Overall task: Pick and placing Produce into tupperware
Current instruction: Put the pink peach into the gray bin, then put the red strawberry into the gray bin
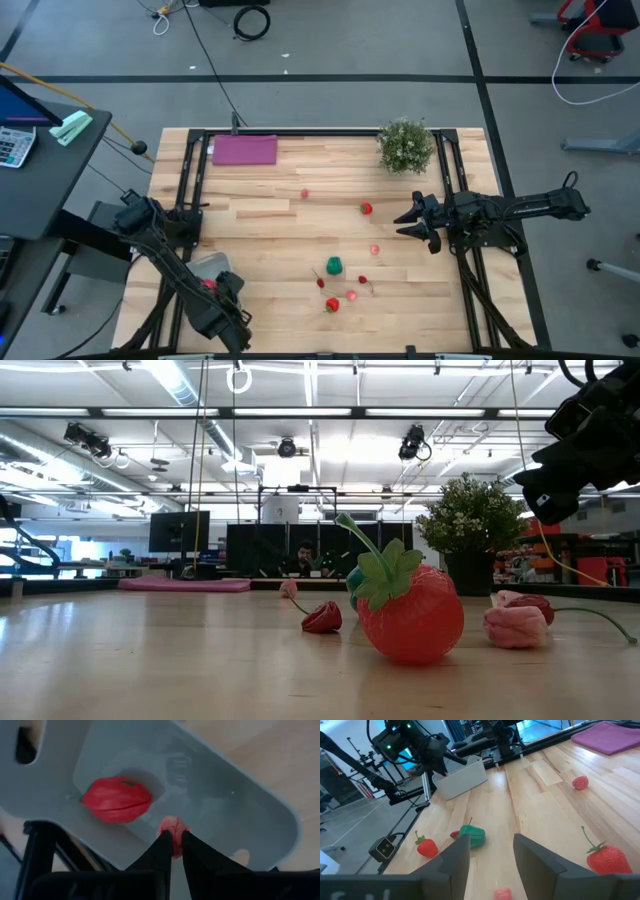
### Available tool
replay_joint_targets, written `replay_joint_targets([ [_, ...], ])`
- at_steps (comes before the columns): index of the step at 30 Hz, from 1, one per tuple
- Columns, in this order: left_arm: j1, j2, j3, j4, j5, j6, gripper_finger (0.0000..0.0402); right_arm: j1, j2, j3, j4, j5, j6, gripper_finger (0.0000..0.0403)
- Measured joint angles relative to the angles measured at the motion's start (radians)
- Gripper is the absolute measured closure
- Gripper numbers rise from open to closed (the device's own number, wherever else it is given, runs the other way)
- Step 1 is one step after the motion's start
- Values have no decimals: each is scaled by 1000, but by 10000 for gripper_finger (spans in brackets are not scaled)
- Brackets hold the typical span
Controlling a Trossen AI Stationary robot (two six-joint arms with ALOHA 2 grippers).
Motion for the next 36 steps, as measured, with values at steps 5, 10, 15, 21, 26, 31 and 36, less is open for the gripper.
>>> replay_joint_targets([
  [5, 12, 0, -20, 39, 3, 100, 335, 0, 0, 0, 0, 0, 0, 243],
  [10, 42, 0, -20, 38, 1, 154, 282, 0, 0, 0, 0, 0, 0, 243],
  [15, 82, 0, -20, 38, 0, 211, 238, 0, 0, 0, 0, 0, 0, 243],
  [21, 141, 0, -16, 18, 1, 287, 227, 0, 0, 0, 0, 0, 0, 243],
  [26, 194, 0, 26, -57, 2, 349, 242, 0, 0, 0, 0, 0, 0, 243],
  [31, 238, 0, 116, -176, 1, 353, 262, 0, 0, 0, 0, 0, 0, 243],
  [36, 279, -1, 230, -200, -13, 346, 280, 0, 0, 0, 0, 0, 0, 243],
])
